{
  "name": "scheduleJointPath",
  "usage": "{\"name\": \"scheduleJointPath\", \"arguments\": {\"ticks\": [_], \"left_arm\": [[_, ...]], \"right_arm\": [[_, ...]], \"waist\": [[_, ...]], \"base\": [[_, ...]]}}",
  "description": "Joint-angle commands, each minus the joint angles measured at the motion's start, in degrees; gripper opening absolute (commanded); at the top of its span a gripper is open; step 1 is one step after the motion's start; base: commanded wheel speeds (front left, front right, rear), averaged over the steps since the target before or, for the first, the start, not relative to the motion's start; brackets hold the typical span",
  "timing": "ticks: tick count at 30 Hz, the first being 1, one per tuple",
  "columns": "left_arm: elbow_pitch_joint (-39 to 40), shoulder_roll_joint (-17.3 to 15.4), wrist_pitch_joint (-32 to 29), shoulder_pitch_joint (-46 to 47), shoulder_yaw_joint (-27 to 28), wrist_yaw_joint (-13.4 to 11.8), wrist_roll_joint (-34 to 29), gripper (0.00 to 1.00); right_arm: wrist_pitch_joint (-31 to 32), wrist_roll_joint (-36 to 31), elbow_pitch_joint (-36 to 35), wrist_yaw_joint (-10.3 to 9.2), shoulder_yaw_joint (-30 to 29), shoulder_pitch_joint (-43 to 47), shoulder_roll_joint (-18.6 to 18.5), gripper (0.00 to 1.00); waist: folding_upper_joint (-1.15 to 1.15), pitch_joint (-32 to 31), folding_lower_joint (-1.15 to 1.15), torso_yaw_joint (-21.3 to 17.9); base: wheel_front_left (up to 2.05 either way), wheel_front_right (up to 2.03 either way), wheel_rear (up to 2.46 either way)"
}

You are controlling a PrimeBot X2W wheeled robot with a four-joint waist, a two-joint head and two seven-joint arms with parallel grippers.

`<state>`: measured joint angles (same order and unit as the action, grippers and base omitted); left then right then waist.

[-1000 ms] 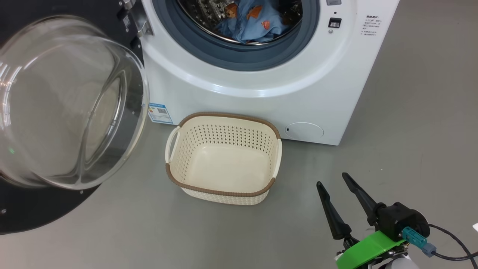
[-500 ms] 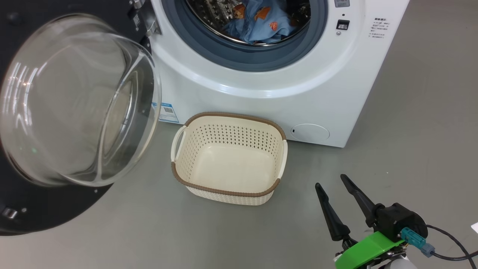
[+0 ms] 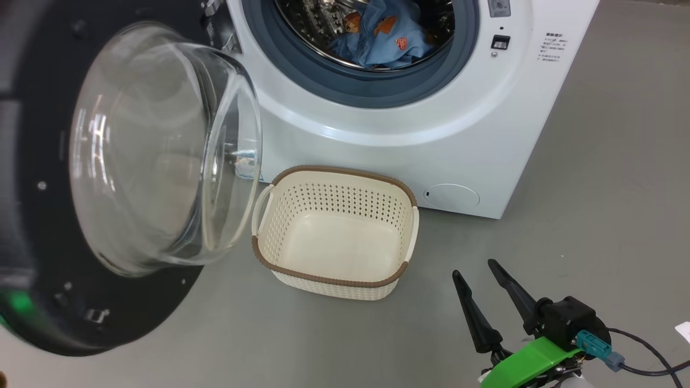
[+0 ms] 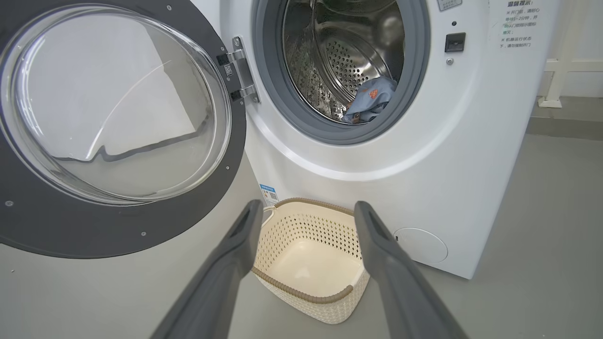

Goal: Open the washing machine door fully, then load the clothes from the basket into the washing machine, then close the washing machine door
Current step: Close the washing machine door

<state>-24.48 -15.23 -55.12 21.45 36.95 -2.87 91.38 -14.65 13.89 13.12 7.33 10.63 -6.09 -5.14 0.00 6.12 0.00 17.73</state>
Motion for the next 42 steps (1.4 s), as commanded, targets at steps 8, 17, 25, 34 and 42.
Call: {"name": "scheduleJointPath", "arguments": {"ticks": [8,17,25,34,42], "left_arm": [[11.0,1.0,-6.9,-4.3,-0.1,-3.4,3.9,0.00],[18.1,4.9,-10.3,-6.8,-1.5,-4.7,6.4,0.00],[23.0,9.2,-11.7,-8.3,-3.6,-4.1,7.9,0.00],[24.7,11.9,-10.4,-8.6,-9.1,-1.1,8.9,0.00],[25.4,12.3,-4.8,-9.2,-19.0,2.2,12.2,0.00]], "right_arm": [[0.0,1.3,0.0,0.16,2.1,-1.0,0.6,1.00],[-0.2,1.7,0.5,0.16,2.3,-1.4,0.9,1.00],[-0.3,1.9,0.8,0.16,2.2,-1.4,1.1,1.00],[-0.3,2.2,1.1,0.16,1.9,-1.9,1.3,1.00],[-0.3,2.7,0.9,0.16,1.5,-1.9,1.5,1.00]], "waist": [[0.00,-0.4,0.00,-0.3],[0.00,-0.2,0.00,-0.9],[0.00,0.5,0.00,-1.7],[0.00,1.1,0.00,-3.7],[0.00,1.7,0.00,-6.1]], "base": [[0.00,0.00,0.00],[0.00,0.00,0.00],[0.00,0.00,0.00],[0.00,0.00,0.00],[0.00,0.00,0.00]]}}
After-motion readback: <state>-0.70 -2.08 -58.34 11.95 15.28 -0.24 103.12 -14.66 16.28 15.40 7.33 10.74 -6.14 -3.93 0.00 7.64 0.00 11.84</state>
